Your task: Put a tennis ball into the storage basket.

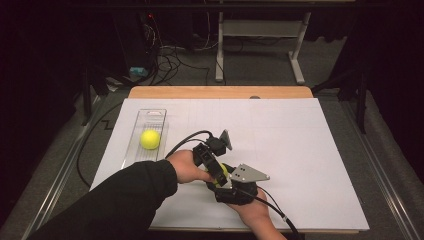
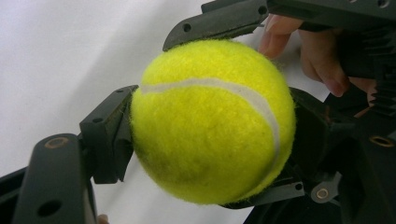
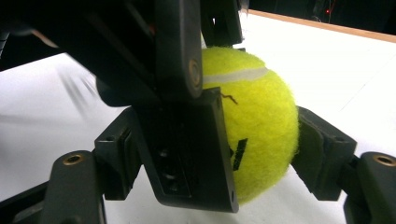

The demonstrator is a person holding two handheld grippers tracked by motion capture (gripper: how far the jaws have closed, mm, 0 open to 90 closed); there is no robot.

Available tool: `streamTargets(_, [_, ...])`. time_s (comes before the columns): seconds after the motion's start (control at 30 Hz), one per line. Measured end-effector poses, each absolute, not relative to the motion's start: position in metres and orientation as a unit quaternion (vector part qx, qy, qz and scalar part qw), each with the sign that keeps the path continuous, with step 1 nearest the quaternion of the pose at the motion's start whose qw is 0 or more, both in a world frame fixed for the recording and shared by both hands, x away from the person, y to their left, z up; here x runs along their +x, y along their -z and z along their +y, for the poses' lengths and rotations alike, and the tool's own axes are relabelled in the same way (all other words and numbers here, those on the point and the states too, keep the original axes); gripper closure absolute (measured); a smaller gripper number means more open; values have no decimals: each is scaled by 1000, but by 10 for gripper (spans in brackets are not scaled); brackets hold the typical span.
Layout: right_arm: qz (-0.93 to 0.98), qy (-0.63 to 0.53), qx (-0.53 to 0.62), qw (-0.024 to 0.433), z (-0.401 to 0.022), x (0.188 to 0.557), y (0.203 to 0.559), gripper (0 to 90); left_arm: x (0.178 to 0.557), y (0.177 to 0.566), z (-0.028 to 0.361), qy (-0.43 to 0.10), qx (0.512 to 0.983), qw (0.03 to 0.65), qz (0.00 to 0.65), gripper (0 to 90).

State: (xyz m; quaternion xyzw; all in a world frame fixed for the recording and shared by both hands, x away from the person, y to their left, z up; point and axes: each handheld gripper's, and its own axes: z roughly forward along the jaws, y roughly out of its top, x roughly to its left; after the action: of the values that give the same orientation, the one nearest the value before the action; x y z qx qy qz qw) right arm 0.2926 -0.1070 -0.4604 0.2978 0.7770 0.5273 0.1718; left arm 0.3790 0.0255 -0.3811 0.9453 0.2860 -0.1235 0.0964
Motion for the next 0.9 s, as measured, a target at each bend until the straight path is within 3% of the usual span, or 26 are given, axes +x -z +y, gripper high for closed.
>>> streamTargets(0.73, [780,-524,286,186,-105,292,461,254,378,382,25,120,946,94,286,263])
streamTargets(0.9, [779,-526,287,185,-105,293,462,216,378,383,24,120,947,91,284,264])
